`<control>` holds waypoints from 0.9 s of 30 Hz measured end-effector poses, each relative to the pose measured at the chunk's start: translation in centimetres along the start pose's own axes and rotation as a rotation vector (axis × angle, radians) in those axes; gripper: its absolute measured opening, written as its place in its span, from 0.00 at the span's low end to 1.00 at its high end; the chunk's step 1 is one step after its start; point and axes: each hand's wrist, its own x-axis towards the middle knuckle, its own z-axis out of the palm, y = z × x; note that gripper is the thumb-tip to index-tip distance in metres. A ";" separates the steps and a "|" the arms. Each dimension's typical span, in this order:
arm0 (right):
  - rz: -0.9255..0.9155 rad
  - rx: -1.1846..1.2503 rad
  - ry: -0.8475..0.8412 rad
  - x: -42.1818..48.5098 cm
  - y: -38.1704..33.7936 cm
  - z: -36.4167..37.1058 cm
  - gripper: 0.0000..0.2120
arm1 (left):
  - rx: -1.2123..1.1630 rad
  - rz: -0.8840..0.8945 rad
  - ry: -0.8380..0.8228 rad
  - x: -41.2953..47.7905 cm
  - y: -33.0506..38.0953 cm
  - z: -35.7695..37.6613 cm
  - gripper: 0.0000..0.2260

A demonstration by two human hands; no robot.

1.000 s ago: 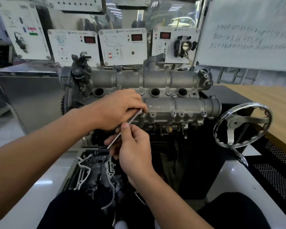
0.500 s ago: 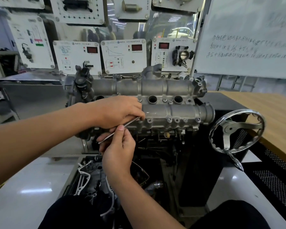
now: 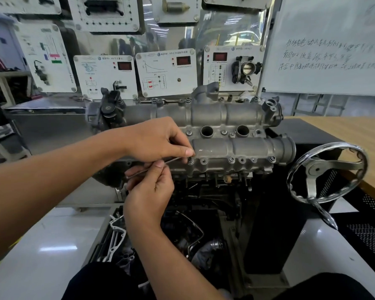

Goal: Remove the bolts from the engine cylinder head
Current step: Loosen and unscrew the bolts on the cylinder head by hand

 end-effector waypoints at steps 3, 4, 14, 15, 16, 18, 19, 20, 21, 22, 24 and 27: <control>-0.003 -0.022 -0.036 -0.3 -0.2 -1.0 0.18 | -0.051 -0.013 0.017 0.1 0.1 0.2 0.17; 0.002 -0.026 -0.051 -0.4 -0.4 -1.4 0.18 | -0.062 -0.020 0.018 0.1 0.2 0.2 0.17; 0.051 -0.197 -0.095 -1.2 -1.5 -3.7 0.19 | -0.076 -0.074 0.089 -0.7 1.1 1.2 0.11; 0.048 -0.235 -0.110 -1.2 -1.8 -4.1 0.19 | -0.075 -0.080 0.094 -0.7 1.1 1.2 0.11; 0.052 -0.269 -0.128 -1.3 -2.2 -4.4 0.19 | -0.072 -0.085 0.101 -0.7 1.2 1.3 0.11; 0.069 -0.344 -0.169 -1.2 -3.0 -5.3 0.19 | -0.068 -0.093 0.123 -0.6 1.2 1.4 0.11; 0.079 -0.380 -0.192 -1.2 -3.5 -5.8 0.19 | -0.073 -0.096 0.132 -0.6 1.2 1.5 0.11; 0.088 -0.410 -0.212 -1.2 -4.0 -6.3 0.19 | -0.081 -0.096 0.133 -0.6 1.2 1.6 0.11; 0.094 -0.438 -0.228 -1.1 -4.4 -6.7 0.20 | -0.091 -0.097 0.130 -0.6 1.3 1.7 0.11; 0.096 -0.467 -0.240 -1.1 -4.9 -7.2 0.20 | -0.100 -0.100 0.126 -0.6 1.3 1.8 0.11; 0.094 -0.523 -0.262 -1.0 -5.6 -7.8 0.21 | -0.114 -0.109 0.127 -0.6 1.4 1.8 0.11; 0.098 -0.564 -0.281 -0.7 -6.2 -8.2 0.21 | -0.119 -0.129 0.145 -0.5 1.5 1.6 0.11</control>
